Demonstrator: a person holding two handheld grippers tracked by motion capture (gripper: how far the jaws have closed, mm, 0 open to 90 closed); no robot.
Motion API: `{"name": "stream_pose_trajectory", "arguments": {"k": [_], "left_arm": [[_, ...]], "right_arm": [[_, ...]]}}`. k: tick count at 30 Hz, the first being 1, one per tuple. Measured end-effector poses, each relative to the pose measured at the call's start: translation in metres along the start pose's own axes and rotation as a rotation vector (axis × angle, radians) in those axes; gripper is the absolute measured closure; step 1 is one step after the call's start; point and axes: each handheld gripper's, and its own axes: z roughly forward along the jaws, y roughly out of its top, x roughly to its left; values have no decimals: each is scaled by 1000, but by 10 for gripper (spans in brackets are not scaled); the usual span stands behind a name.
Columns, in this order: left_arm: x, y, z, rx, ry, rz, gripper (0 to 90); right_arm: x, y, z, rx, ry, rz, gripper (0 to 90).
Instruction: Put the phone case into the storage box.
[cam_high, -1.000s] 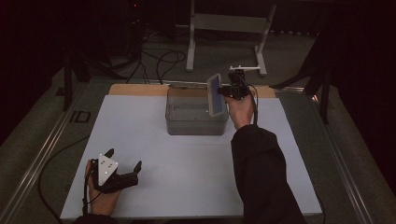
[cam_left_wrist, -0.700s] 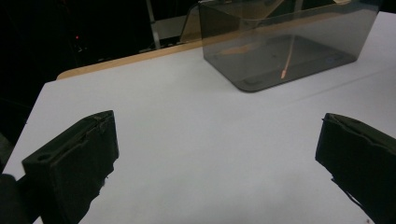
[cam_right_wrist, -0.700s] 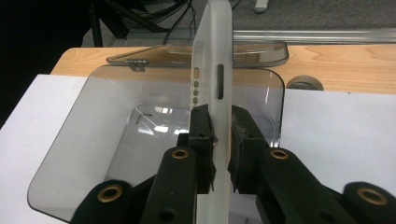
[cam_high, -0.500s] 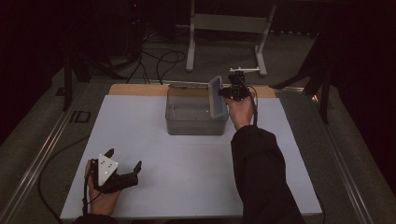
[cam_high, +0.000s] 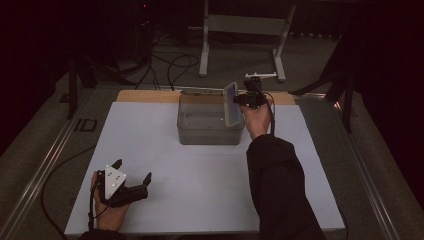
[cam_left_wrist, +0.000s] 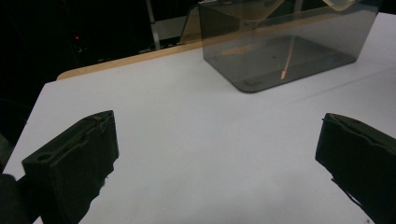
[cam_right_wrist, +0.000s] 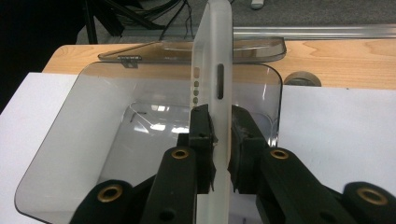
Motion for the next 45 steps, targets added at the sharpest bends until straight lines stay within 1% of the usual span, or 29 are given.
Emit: {"name": "stream_pose_trajectory", "arguments": {"k": [6,21,45], "left_arm": [[0,0,0,0,-1,-1,1],[0,0,0,0,0,-3,1],[1,0,-1,-2,2,-3,1]], "right_arm": [[-2,-1,3,6,-7,-2,811],[-6,-6,12,27,-30,13,810],[-6,-9,20,47,-73,-2,811]]}}
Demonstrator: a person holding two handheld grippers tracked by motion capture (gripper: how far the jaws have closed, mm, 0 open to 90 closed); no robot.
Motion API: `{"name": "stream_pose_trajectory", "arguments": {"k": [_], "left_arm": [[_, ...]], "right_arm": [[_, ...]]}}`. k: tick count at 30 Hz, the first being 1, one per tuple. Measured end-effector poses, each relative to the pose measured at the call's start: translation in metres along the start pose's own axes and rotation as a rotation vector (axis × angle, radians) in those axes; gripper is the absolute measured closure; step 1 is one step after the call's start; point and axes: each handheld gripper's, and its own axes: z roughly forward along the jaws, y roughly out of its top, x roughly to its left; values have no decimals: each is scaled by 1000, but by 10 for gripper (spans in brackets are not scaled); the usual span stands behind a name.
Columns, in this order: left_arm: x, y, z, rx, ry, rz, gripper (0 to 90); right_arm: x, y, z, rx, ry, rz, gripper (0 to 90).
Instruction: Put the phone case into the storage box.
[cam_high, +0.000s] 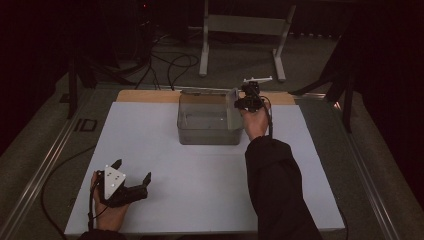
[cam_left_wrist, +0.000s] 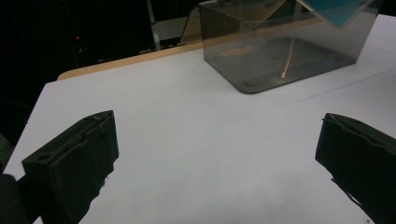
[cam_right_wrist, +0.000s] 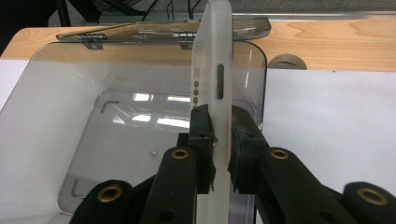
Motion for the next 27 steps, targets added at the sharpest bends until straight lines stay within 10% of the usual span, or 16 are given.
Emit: {"name": "stream_pose_trajectory", "arguments": {"k": [27], "left_arm": [[0,0,0,0,0,0,1]], "right_arm": [[0,-4,7,25,-31,-4,810]]}}
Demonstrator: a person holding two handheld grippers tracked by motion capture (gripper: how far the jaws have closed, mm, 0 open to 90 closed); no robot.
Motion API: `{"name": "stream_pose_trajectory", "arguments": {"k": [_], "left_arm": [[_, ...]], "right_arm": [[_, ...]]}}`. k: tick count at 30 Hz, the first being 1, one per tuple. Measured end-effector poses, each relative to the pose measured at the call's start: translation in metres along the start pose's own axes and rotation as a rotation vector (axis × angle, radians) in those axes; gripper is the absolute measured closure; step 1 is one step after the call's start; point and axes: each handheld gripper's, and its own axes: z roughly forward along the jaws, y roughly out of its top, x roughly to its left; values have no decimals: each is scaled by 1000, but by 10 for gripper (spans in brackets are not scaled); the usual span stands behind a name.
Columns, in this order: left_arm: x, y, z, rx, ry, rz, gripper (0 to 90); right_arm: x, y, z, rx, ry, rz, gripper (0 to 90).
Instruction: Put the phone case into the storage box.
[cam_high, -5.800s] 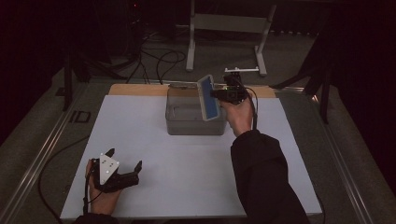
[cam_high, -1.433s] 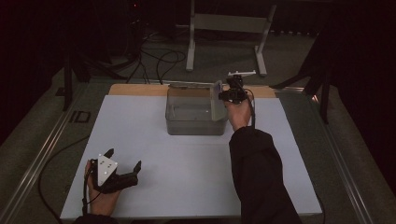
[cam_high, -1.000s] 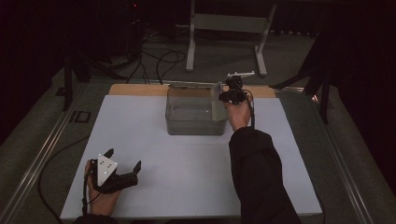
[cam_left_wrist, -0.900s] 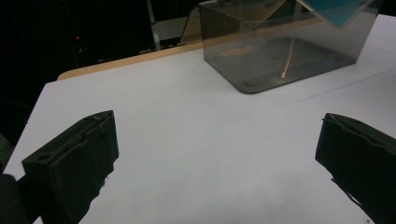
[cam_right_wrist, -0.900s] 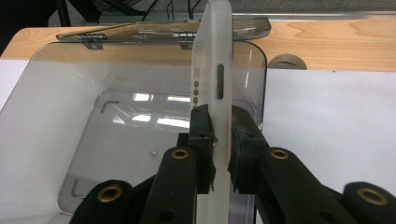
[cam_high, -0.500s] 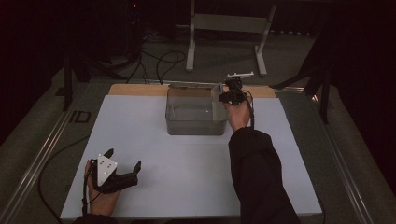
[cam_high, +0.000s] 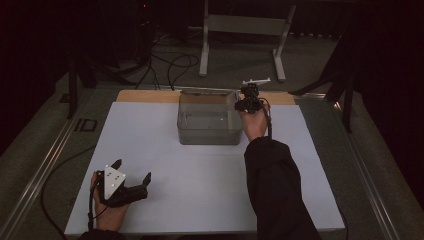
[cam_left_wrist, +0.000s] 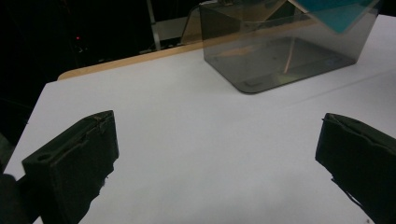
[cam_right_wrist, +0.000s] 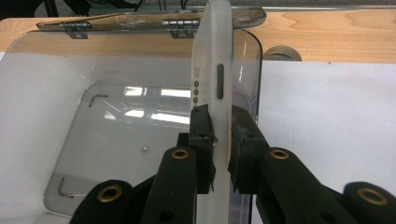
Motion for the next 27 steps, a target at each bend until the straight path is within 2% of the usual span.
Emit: {"name": "stream_pose_trajectory", "arguments": {"k": [27], "left_arm": [[0,0,0,-2,2,-1,1]], "right_arm": [[0,-4,9,27,-22,-7,810]]}}
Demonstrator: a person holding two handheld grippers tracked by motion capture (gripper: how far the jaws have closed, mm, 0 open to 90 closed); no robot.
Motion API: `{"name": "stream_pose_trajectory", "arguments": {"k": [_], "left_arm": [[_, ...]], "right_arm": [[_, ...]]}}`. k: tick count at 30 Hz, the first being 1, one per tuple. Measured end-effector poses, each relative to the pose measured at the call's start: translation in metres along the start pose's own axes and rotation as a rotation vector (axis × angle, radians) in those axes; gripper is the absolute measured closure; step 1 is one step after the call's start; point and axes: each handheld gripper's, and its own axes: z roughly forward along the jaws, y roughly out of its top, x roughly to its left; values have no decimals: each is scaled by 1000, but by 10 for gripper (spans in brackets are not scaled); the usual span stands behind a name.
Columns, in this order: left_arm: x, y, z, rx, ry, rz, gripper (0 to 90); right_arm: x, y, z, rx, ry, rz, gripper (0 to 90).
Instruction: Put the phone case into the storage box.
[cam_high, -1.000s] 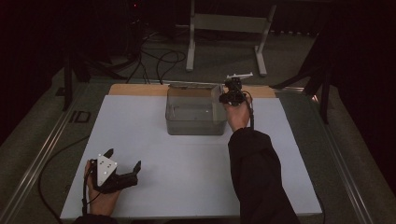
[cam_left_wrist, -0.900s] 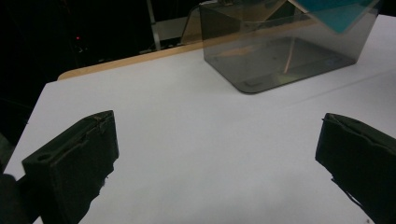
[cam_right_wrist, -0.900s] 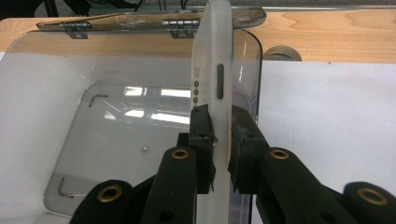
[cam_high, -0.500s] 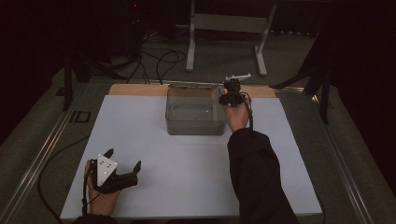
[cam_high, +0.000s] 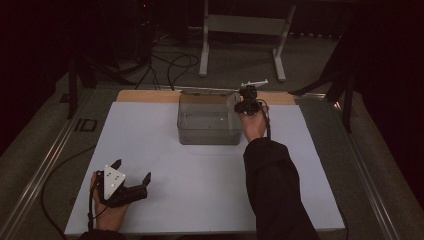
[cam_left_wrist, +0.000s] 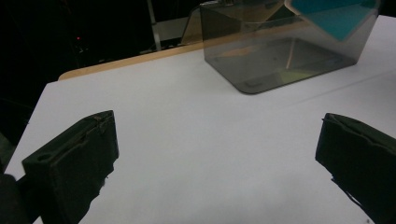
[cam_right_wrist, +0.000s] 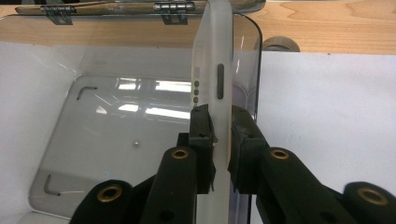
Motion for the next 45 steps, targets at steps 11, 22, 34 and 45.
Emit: {"name": "stream_pose_trajectory", "arguments": {"k": [11,22,34,45], "left_arm": [[0,0,0,-1,0,-1,1],[0,0,0,-2,1,-1,1],[0,0,0,0,2,-3,1],[0,0,0,1,0,-1,1]], "right_arm": [[1,-2,4,6,1,-3,809],[0,-2,6,17,-10,-7,809],[1,-4,10,33,-31,-8,809],[3,-4,10,36,-44,-20,807]]}}
